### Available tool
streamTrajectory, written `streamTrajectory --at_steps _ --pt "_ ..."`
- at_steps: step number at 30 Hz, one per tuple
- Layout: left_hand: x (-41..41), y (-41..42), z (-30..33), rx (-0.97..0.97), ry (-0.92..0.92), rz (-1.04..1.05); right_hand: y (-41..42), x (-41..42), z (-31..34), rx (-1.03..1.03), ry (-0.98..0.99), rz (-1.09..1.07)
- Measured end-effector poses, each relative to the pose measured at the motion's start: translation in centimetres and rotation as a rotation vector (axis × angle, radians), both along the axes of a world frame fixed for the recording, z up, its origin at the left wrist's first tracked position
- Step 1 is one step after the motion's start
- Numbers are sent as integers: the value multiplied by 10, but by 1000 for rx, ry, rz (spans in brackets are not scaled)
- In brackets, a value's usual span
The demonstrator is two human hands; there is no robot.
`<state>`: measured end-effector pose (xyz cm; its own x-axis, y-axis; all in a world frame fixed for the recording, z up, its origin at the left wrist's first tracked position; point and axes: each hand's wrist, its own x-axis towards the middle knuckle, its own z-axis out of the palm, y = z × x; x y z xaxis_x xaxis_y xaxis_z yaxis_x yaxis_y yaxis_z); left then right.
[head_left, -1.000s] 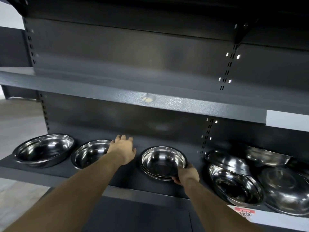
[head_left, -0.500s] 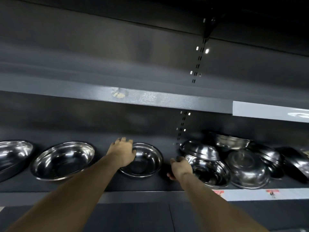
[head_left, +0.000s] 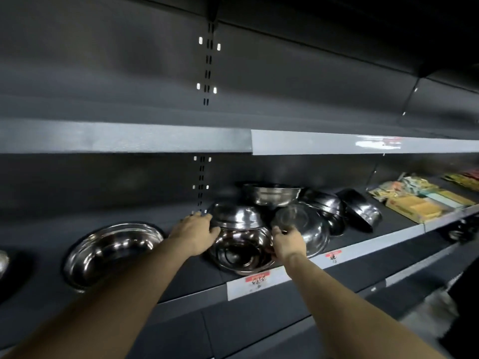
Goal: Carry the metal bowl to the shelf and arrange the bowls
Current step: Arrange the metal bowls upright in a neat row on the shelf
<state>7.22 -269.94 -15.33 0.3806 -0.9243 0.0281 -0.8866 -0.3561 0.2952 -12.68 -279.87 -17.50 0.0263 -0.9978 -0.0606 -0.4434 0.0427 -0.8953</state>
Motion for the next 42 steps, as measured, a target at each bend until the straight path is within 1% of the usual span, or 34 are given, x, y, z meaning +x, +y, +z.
streamTrajectory --at_steps 4,8,11,15,20,28,36,38,42 --pt "-32 -50 0 -40 39 19 -46 -26 3 2 -47 -2" --pt "-58 -89 1 -54 61 91 -90 -45 12 -11 -71 4" --pt "-69 -108 5 -74 89 172 -118 -53 19 -6 -110 47" --pt "-79 -123 11 -124 52 245 -143 -55 25 2 -158 91" --pt "-82 -136 17 -97 50 271 -157 -47 33 137 -284 138" --pt "-64 -127 20 46 16 273 -164 -23 47 255 -442 153" --pt "-46 -103 38 82 -80 316 -160 -13 46 181 -415 100" --pt "-40 -92 42 97 -90 343 -154 -7 47 160 -440 123" --pt "-25 -65 49 82 -65 395 -133 11 48 168 -473 241"
